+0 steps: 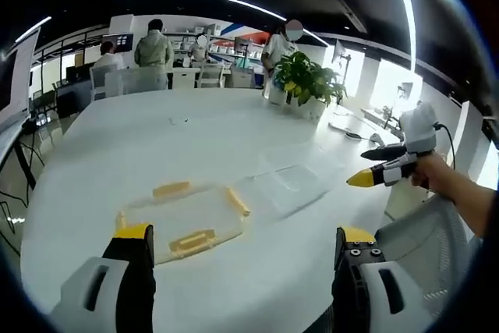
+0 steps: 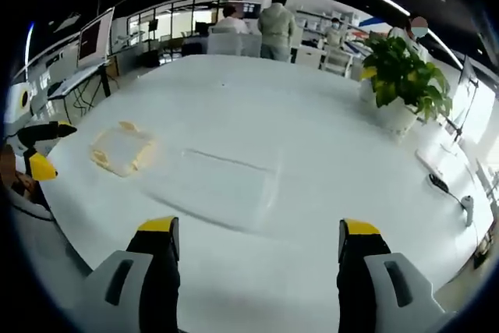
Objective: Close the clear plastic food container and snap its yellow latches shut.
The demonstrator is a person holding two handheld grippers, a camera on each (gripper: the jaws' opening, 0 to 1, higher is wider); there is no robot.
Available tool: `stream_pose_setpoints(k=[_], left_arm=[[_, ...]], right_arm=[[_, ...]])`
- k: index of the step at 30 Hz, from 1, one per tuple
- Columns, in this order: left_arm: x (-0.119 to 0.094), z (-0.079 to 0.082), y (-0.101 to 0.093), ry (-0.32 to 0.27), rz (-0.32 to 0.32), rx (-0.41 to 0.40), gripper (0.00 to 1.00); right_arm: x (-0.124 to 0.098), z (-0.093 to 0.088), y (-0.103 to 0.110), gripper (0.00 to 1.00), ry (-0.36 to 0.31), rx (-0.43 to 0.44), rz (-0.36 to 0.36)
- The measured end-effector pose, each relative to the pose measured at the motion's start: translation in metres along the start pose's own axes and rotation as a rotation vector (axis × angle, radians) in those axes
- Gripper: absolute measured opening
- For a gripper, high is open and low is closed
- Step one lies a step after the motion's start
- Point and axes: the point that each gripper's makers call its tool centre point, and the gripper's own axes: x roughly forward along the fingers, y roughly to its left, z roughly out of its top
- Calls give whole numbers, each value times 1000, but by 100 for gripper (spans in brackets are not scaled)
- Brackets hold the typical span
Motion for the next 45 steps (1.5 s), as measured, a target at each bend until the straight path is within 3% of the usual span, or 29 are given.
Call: stream_pose_setpoints(k=[8, 11, 14, 20, 24, 26, 30, 34, 38, 43, 45], left_arm=[[-3, 3, 2, -11, 5, -2, 94], [-4, 2, 7, -14, 26, 21, 97], [-3, -2, 7, 8, 27, 32, 98], [-6, 0, 17, -6, 11, -47, 99], [-11, -1, 20, 4, -52, -96, 99], [-14, 5, 21, -15, -85, -50, 99], [-21, 23, 38, -75, -76, 79, 99], [-24, 25, 53, -53, -94, 152, 99], [-24, 16, 69, 33, -121, 235, 99], [-20, 11, 90, 117, -125, 370, 99], [-19, 4, 94, 186, -143, 430, 99]], right_arm=[[1, 3, 9, 83, -8, -24, 29], [4, -3, 9, 86, 22, -52, 24], [2, 0, 13, 87, 9, -26, 54], [0, 5, 15, 86, -23, 5, 86], [0, 7, 20, 87, -40, 32, 124], [-1, 7, 23, 88, -40, 40, 135], [-2, 13, 32, 88, -63, 20, 180], [-3, 24, 44, 88, -90, -55, 229], [2, 36, 54, 89, -70, -167, 270], [5, 55, 85, 89, -75, -326, 405], [7, 59, 99, 89, -68, -411, 453]])
